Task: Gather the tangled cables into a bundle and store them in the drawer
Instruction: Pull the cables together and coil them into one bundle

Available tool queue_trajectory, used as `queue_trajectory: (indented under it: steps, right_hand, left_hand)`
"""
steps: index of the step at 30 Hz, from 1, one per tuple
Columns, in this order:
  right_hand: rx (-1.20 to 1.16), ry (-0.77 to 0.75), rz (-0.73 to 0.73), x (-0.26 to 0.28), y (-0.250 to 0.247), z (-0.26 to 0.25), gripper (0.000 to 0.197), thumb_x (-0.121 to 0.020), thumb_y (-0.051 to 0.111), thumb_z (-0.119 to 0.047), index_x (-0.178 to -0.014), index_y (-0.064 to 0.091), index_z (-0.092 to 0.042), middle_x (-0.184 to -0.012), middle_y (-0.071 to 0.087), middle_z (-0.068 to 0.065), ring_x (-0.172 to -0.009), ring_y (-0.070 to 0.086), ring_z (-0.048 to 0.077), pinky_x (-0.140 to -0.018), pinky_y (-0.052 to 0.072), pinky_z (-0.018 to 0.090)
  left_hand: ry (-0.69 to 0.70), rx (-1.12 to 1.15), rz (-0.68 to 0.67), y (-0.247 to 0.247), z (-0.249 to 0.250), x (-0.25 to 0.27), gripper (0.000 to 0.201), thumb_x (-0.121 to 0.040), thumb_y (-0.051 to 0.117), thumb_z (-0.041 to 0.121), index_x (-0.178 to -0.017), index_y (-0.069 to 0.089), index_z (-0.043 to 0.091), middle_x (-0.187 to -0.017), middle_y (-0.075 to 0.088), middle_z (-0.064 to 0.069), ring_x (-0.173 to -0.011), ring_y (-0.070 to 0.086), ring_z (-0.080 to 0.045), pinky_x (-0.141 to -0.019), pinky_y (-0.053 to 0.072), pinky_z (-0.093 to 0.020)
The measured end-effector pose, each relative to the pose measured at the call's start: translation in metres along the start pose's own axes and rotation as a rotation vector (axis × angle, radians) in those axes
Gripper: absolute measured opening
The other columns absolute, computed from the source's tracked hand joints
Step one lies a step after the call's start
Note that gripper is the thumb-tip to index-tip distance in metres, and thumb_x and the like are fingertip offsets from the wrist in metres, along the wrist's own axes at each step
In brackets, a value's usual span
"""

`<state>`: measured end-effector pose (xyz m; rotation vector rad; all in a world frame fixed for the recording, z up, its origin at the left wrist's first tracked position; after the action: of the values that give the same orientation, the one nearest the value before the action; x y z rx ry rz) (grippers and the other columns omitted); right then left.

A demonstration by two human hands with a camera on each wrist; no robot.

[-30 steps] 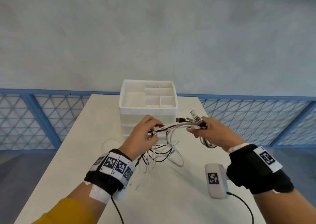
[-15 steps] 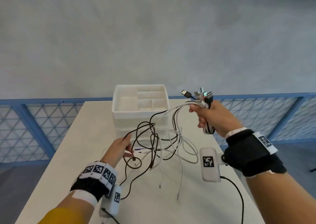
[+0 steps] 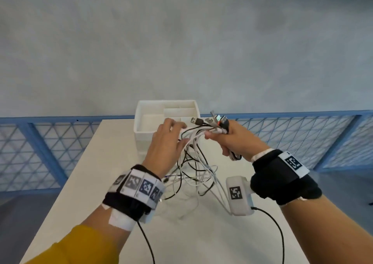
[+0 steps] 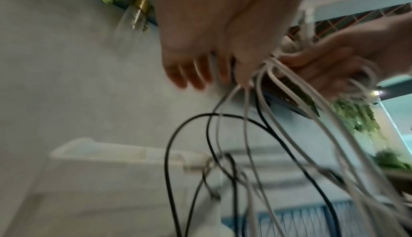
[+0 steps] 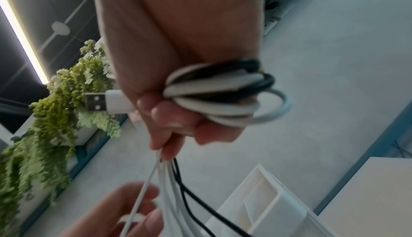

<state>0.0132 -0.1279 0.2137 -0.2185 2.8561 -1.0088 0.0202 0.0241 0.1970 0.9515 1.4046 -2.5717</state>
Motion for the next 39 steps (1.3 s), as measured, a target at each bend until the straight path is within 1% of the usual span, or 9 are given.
queue_trajectory:
  steps: [2, 7, 15, 21, 24, 27, 30, 34, 39]
  right_hand:
    - [-0.028, 0.024, 0.049, -0.004, -0.009, 0.004, 0.016, -0.088, 0.058, -0.034, -0.077, 0.063, -0.024, -0.036, 0.047, -0.005, -0.037, 0.047, 0.008, -0.050, 0.041, 0.022]
    - [-0.052, 0.012, -0.003, -0.005, -0.010, 0.003, 0.021, -0.088, 0.057, -0.035, -0.079, 0.066, -0.019, -0.040, 0.046, -0.002, -0.041, 0.046, 0.012, -0.079, 0.051, 0.040]
    - [-0.155, -0.024, -0.050, -0.009, -0.012, 0.001, 0.021, -0.089, 0.057, -0.032, -0.082, 0.067, -0.014, -0.037, 0.042, -0.006, -0.039, 0.043, 0.011, -0.058, 0.043, 0.031]
    - [-0.193, 0.009, -0.001, -0.012, -0.023, 0.011, 0.020, -0.090, 0.057, -0.028, -0.078, 0.065, -0.015, -0.037, 0.039, -0.007, -0.038, 0.040, 0.010, -0.052, 0.041, 0.027]
    - [-0.265, 0.065, 0.116, -0.014, -0.047, 0.025, 0.019, -0.090, 0.057, -0.023, -0.075, 0.063, -0.012, -0.038, 0.037, -0.006, -0.034, 0.037, 0.009, -0.049, 0.036, 0.026]
    - [-0.252, 0.099, 0.165, -0.015, -0.059, 0.033, 0.019, -0.090, 0.057, -0.022, -0.077, 0.063, -0.010, -0.044, 0.036, 0.001, -0.035, 0.036, 0.009, -0.047, 0.035, 0.024]
    - [-0.213, 0.113, 0.188, -0.018, -0.061, 0.036, 0.021, -0.090, 0.057, -0.027, -0.085, 0.066, -0.008, -0.046, 0.038, 0.001, -0.036, 0.038, 0.009, -0.050, 0.037, 0.025]
    - [-0.189, 0.127, 0.214, -0.025, -0.054, 0.037, 0.020, -0.090, 0.057, -0.027, -0.080, 0.065, -0.012, -0.049, 0.039, 0.003, -0.034, 0.038, 0.007, -0.049, 0.036, 0.026]
    - [-0.195, 0.149, 0.226, -0.030, -0.043, 0.038, 0.021, -0.090, 0.056, -0.029, -0.082, 0.065, -0.012, -0.047, 0.040, 0.001, -0.040, 0.039, 0.013, -0.053, 0.037, 0.028]
  left_hand:
    - [0.083, 0.144, 0.220, -0.011, 0.007, 0.018, 0.012, -0.087, 0.051, 0.018, -0.099, 0.052, 0.015, -0.097, 0.046, 0.003, -0.088, 0.042, -0.006, -0.081, 0.037, -0.015]
    - [0.182, 0.289, -0.051, 0.033, -0.001, 0.044, 0.022, -0.087, 0.046, 0.000, -0.101, 0.060, 0.009, -0.105, 0.059, -0.002, -0.097, 0.052, -0.002, -0.091, 0.040, -0.008]
    - [0.081, 0.242, -0.119, 0.056, -0.003, 0.036, 0.030, -0.085, 0.060, 0.023, -0.114, 0.059, 0.017, -0.116, 0.050, 0.008, -0.090, 0.054, -0.003, -0.081, 0.041, -0.014]
    - [0.009, 0.390, -0.106, 0.060, -0.012, 0.035, 0.013, -0.083, 0.063, 0.024, -0.088, 0.067, 0.012, -0.094, 0.043, 0.014, -0.079, 0.054, -0.003, -0.075, 0.044, -0.011]
    - [-0.137, 0.680, 0.063, 0.040, -0.040, 0.041, 0.010, -0.089, 0.050, 0.023, -0.087, 0.060, 0.024, -0.099, 0.058, 0.014, -0.089, 0.060, -0.002, -0.080, 0.049, -0.012]
    - [-0.320, 0.912, 0.139, 0.037, -0.075, 0.055, 0.023, -0.091, 0.039, 0.027, -0.078, 0.056, 0.016, -0.074, 0.063, 0.010, -0.069, 0.057, -0.008, -0.066, 0.049, -0.017]
    - [-0.372, 0.829, 0.102, 0.040, -0.102, 0.070, 0.036, -0.088, 0.041, 0.038, -0.066, 0.047, 0.010, -0.061, 0.048, 0.005, -0.059, 0.046, -0.008, -0.062, 0.043, -0.019]
    - [-0.571, 0.825, 0.137, 0.050, -0.151, 0.089, 0.036, -0.096, 0.039, 0.017, -0.062, 0.046, 0.012, -0.056, 0.048, 0.008, -0.058, 0.046, -0.010, -0.069, 0.044, -0.034]
    - [-0.838, 1.460, 0.349, 0.059, -0.173, 0.110, 0.037, -0.096, 0.036, 0.021, -0.061, 0.049, 0.015, -0.053, 0.053, 0.005, -0.052, 0.052, -0.009, -0.060, 0.057, -0.025]
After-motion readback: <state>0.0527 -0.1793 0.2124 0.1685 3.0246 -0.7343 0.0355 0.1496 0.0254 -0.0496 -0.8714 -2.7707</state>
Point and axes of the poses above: each hand's wrist, its own x-axis away from the middle knuckle, its own y-axis out of the palm, z = x × y, the point moved 8 cm from there along -x, towards the middle knuckle
